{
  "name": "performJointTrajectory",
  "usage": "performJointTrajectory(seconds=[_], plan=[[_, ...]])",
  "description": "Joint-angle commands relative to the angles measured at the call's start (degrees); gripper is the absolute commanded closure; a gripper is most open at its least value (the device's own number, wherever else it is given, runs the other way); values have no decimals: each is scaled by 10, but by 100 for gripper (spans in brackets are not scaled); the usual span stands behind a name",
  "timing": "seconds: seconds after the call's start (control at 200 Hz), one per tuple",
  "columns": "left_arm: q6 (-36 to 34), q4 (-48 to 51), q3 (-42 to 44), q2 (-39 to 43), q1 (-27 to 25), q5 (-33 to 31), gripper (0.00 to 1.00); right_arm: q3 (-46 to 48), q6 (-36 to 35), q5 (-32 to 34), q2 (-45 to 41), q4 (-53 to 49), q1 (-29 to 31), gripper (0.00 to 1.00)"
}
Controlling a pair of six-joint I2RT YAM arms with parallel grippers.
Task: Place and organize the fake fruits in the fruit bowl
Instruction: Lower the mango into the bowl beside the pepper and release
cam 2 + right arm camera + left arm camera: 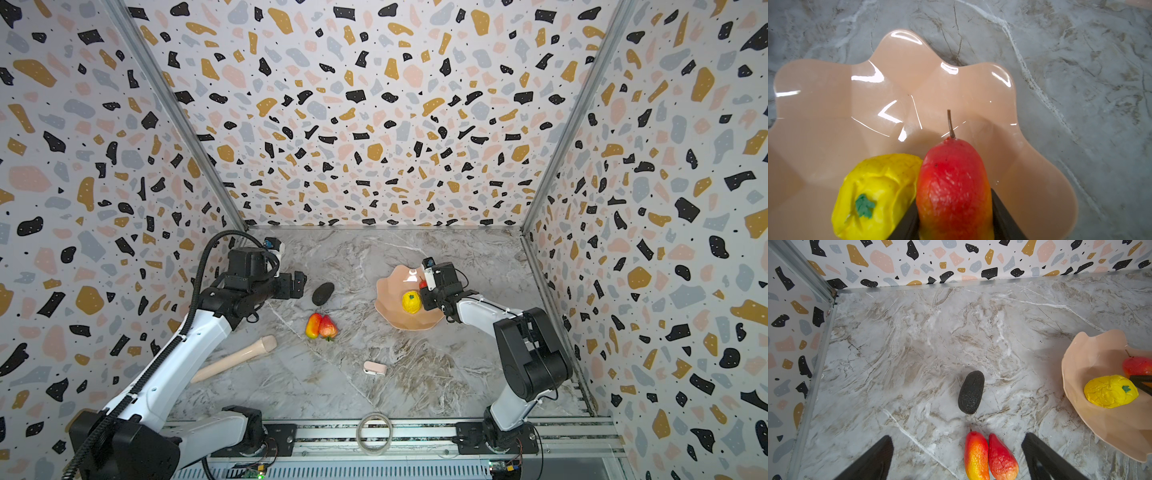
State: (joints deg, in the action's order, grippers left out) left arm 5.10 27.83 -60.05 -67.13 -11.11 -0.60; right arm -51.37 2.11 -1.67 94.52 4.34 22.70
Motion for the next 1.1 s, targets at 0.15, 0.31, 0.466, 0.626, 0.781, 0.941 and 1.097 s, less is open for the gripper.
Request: performJointTrajectory(seconds=[0.15, 0.31, 0.466, 0.626, 0.781, 0.941, 1.097], plan=[[0, -19, -20, -2, -6, 10, 0, 1, 3, 6, 1, 3, -2, 50], [0, -20, -22, -4, -7, 12, 1, 0, 1, 7, 1, 1, -2, 46], [0, -22, -22, -5, -8, 16, 0, -1, 0, 7, 0, 1, -2, 44], [0, -21, -22, -4, -8, 14, 0, -6, -3, 13, -10, -10, -1, 44], [0, -19, -21, -2, -8, 12, 0, -25, -21, 48, -46, -45, 9, 27], [0, -22, -22, -1, -9, 13, 1, -71, -44, 82, -78, -88, 35, 1], [0, -21, -20, 4, -9, 10, 1, -127, -66, 72, -72, -107, 95, 1]])
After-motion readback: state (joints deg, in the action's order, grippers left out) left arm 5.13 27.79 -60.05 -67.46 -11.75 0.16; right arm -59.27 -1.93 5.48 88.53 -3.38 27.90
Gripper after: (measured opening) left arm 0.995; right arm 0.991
